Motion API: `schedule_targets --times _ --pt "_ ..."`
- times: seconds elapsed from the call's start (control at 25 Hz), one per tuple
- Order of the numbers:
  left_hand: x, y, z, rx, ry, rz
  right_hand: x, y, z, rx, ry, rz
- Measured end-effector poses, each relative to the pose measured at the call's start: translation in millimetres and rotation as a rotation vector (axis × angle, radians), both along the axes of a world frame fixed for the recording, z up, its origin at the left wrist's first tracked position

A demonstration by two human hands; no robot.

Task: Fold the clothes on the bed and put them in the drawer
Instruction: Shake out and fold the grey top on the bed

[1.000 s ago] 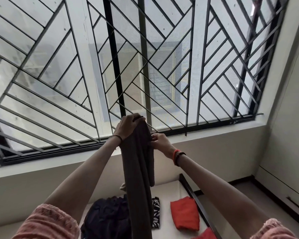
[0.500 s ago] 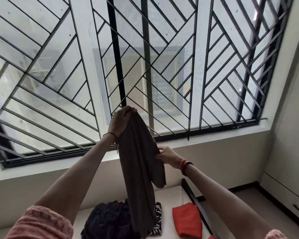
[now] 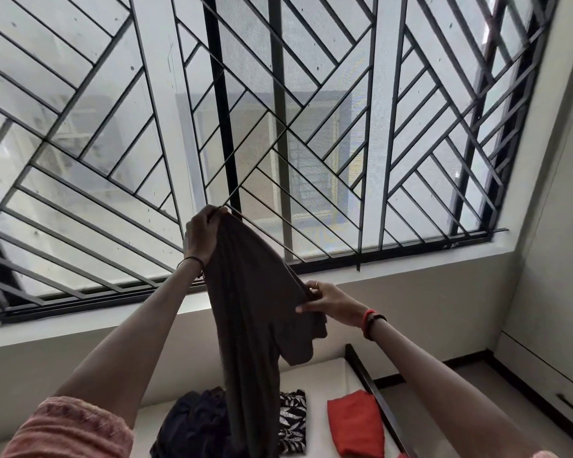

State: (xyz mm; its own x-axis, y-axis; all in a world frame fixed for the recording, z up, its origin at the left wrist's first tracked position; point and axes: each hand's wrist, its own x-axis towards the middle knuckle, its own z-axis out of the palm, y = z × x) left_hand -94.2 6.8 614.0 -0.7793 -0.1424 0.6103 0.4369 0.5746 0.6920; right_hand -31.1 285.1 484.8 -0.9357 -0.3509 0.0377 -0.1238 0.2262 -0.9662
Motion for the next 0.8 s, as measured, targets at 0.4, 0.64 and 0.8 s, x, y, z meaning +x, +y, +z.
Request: schedule_targets --times 0.4,0.64,0.8 --pt "3 -8 -13 -0.012 -0.075 0.011 -16 16 -15 0.483 0.105 -0.113" --pt "-4 -37 -23 -0.344 -0.195 -0.056 -20 27 7 0.467 0.155 -0.345" --pt "1 -47 -40 -0.476 -0.314 0.072 -27 28 18 0.555 0.197 -0.390"
